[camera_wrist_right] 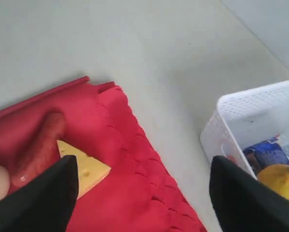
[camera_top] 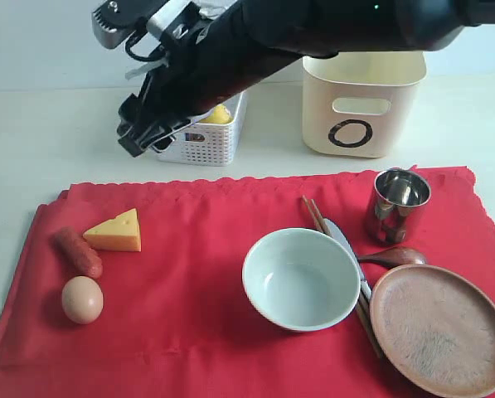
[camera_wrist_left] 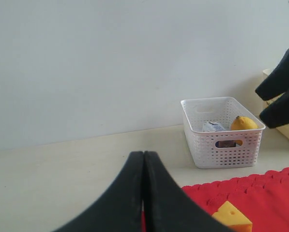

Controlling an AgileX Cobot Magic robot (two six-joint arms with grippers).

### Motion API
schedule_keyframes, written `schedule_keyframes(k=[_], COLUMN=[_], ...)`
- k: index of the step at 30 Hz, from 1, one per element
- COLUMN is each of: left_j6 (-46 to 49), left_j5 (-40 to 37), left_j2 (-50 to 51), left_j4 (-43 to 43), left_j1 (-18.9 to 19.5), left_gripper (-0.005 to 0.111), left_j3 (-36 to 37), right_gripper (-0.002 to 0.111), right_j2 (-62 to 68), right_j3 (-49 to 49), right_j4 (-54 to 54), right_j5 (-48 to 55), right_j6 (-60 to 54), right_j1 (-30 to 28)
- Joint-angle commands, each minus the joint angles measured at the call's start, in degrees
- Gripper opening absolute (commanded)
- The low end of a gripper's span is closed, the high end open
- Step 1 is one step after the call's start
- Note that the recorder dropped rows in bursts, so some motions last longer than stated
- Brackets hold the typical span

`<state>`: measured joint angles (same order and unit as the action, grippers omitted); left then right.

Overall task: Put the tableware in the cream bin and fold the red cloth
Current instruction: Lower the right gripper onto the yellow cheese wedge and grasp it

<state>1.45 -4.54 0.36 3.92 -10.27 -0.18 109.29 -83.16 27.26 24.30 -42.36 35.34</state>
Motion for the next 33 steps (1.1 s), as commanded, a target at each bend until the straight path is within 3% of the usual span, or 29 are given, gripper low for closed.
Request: schedule_keyframes(k=[1,9,29,33], left_j6=[-0.08,-0.08,0.02,0.02], left_j5=[-0.07,-0.07,-0.07,-0.07], left_j2=[-0.36,-0.36,-0.36,-0.36], left_j4=[0.0,0.0,0.0,0.0], left_j1=[-0.26,-0.26,-0.26,-0.26], left_gripper=[0.0,0.0,0.0,0.0], left_j3=[0.18,0.18,0.18,0.18], right_gripper=[0.072,0.072,0.071,0.065], right_j2=[3.31,14.43,21.09,21.56], right_j3=[-0.13,-0.13,-0.13,-0.13], right_j4=[-0.24,-0.24,0.87,0.87], right_j5=[0.72,-8.91,-17.0,-17.35], right_j6=[-4.76,-10.55,-11.51,-11.61], right_j1=[2.38,6.0,7.94,7.94])
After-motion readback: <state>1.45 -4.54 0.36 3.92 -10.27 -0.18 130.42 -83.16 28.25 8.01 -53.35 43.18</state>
